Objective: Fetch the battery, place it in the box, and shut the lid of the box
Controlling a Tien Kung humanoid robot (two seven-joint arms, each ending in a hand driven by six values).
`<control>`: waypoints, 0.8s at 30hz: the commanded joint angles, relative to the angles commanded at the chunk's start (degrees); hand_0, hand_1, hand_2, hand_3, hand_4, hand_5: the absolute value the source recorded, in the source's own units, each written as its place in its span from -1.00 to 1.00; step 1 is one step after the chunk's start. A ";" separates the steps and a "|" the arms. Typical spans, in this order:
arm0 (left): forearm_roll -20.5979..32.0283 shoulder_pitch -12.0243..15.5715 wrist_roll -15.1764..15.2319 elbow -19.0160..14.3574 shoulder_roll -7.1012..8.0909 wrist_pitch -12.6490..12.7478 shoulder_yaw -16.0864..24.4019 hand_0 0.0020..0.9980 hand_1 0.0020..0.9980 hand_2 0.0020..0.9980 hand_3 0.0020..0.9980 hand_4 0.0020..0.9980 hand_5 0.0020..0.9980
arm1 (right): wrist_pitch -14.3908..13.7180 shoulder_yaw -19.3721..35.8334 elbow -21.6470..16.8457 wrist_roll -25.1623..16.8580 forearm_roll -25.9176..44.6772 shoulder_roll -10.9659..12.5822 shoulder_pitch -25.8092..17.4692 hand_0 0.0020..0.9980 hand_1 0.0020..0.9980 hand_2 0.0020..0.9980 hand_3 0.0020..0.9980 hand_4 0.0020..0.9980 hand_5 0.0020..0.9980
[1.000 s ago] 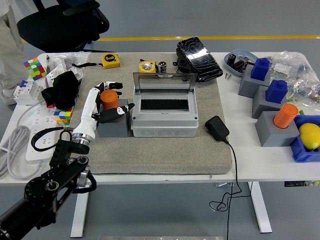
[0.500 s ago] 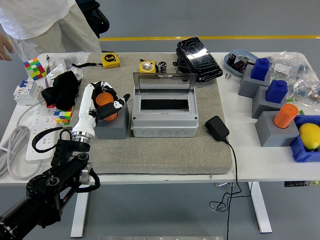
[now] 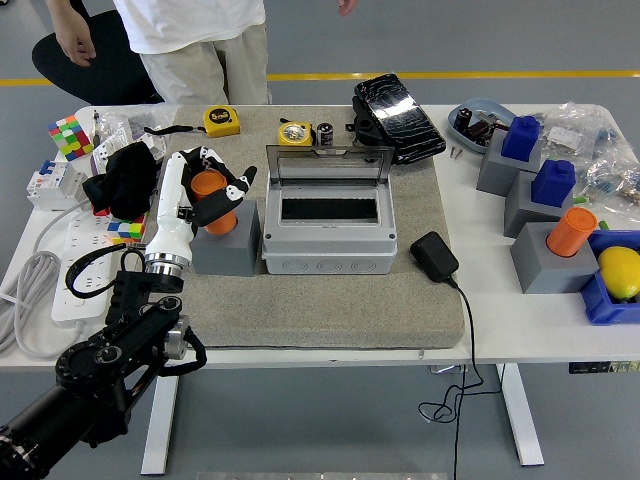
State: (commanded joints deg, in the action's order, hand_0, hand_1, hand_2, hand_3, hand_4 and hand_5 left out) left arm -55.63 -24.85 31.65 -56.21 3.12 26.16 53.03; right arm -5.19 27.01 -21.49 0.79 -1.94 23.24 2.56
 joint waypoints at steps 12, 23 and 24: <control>-27.06 -5.01 -23.27 -17.65 7.34 -2.55 -8.44 -0.81 -0.95 -0.78 -0.67 -0.21 -1.00 | -0.17 0.21 0.03 -0.23 0.00 0.20 0.00 -0.02 0.24 0.33 0.19 0.98 0.03; -53.10 -16.47 -41.48 -18.67 4.96 -10.37 -20.33 -0.83 -0.96 -0.80 -0.69 -0.09 -1.00 | -0.34 -0.56 0.01 -0.28 0.26 0.26 0.25 -0.01 0.24 0.33 0.19 0.97 0.03; -54.33 -17.45 -42.18 -18.04 4.57 -10.76 -21.41 -0.83 -0.96 -0.80 -0.69 -0.09 -1.00 | -0.36 -0.64 0.02 -0.29 0.32 0.28 0.26 -0.01 0.24 0.33 0.19 0.97 0.03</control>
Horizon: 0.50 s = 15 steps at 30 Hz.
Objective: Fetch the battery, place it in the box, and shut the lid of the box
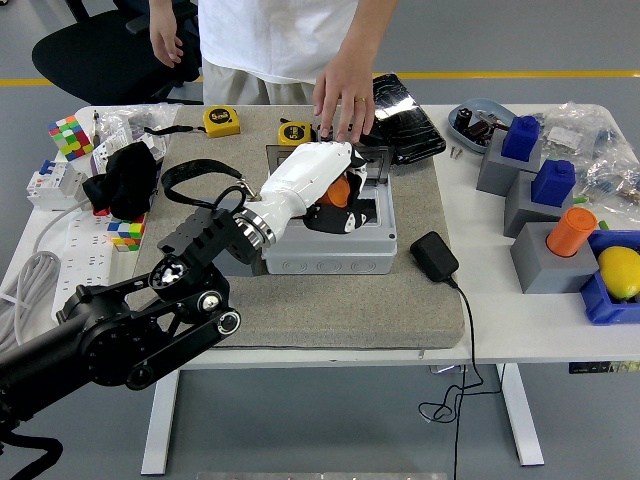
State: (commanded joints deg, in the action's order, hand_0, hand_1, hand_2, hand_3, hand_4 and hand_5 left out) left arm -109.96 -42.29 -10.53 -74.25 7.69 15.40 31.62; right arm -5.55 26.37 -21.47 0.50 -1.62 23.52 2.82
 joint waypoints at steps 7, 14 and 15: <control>-1.67 -6.59 -3.24 6.79 -3.52 -2.03 -7.09 -0.83 -0.96 -0.80 -0.69 -0.10 -1.00 | -0.03 -0.80 -0.02 0.00 0.23 0.07 0.05 -0.01 0.24 0.33 0.18 0.97 0.03; 0.68 -11.41 -3.68 15.24 -7.49 -3.15 -11.55 -0.83 -0.95 -0.80 -0.62 -0.22 -1.00 | -0.04 -1.42 -0.06 -0.02 0.34 0.12 0.22 -0.01 0.23 0.33 0.18 0.97 0.03; 1.06 -11.80 -3.96 16.38 -7.69 -3.50 -11.66 -0.83 -0.95 -0.80 -0.62 -0.22 -1.00 | -0.04 -1.48 -0.08 -0.02 0.34 0.14 0.23 -0.01 0.23 0.33 0.18 0.97 0.03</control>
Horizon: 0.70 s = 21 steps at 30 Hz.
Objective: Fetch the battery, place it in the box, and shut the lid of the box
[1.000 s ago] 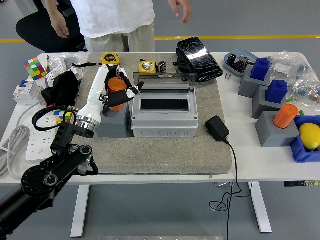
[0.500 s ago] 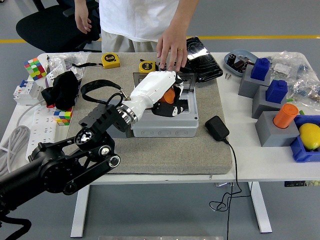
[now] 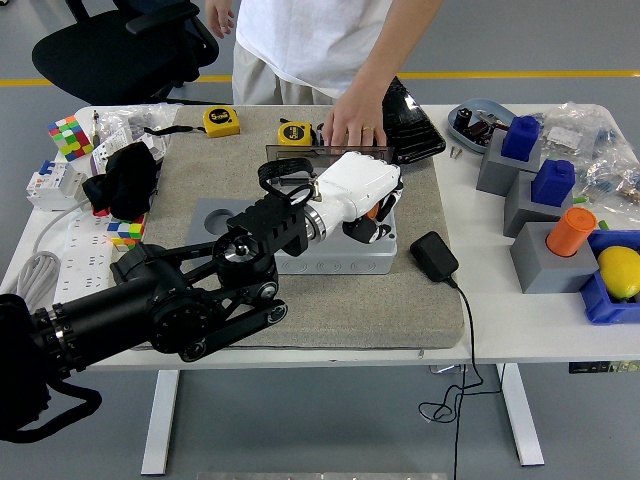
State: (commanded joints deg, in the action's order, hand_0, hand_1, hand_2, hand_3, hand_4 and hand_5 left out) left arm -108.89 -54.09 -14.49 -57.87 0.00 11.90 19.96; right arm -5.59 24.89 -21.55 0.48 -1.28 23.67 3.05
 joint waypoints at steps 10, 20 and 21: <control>5.36 -2.17 -0.20 8.55 0.00 -1.91 1.20 -0.82 -0.93 -0.77 -0.54 -0.19 -1.00 | -0.06 -0.35 -0.19 0.01 -0.33 0.04 0.08 -0.01 0.23 0.33 0.18 0.97 0.02; 8.17 -1.81 2.49 7.61 0.00 0.61 2.18 -0.75 -0.82 -0.70 -0.52 0.79 -1.00 | -0.09 0.23 -0.37 -0.01 -0.81 -0.10 0.14 -0.01 0.24 0.33 0.18 0.96 0.02; 8.46 -1.79 2.60 7.53 0.00 0.76 2.09 -0.75 -0.82 -0.70 -0.52 0.79 -1.00 | -0.10 0.37 -0.42 -0.03 -0.91 -0.09 0.16 -0.01 0.24 0.33 0.18 0.96 0.02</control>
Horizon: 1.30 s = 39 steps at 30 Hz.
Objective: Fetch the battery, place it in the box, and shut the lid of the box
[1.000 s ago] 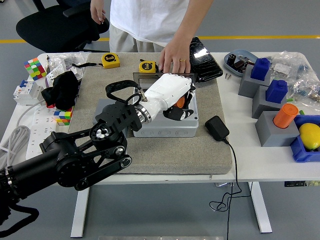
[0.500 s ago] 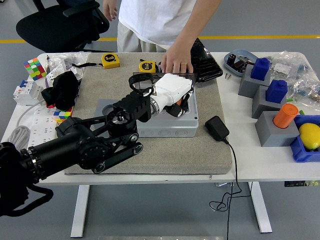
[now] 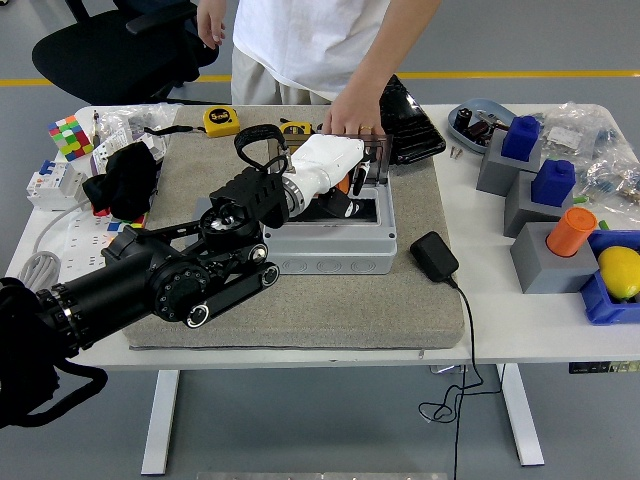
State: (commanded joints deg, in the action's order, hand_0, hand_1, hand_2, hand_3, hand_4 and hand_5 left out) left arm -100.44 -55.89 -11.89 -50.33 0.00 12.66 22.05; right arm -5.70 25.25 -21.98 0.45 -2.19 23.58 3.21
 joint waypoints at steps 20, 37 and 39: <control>-0.12 0.30 1.50 -1.31 0.00 0.56 0.16 0.37 0.63 0.70 0.78 1.00 -0.13 | 0.24 0.30 -0.16 -0.07 -0.44 -0.09 0.04 -0.01 0.23 0.33 0.18 0.96 0.01; 1.39 2.54 3.69 -7.20 0.00 2.63 3.07 0.25 0.54 0.60 0.72 1.00 -0.01 | 0.30 0.78 -0.18 -0.13 -0.62 -0.36 -0.25 -0.01 0.23 0.33 0.18 0.96 0.01; 2.12 3.55 5.15 -9.39 0.00 4.03 4.37 -0.15 0.25 0.32 0.51 1.00 0.00 | 0.31 0.93 -0.17 -0.12 -0.66 -0.39 -0.38 0.00 0.23 0.33 0.18 0.96 0.01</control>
State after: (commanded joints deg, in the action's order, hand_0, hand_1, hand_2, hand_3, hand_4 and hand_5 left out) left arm -98.31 -52.33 -6.74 -59.73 0.00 16.69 26.41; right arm -5.38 26.18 -22.14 0.33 -2.86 23.19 2.83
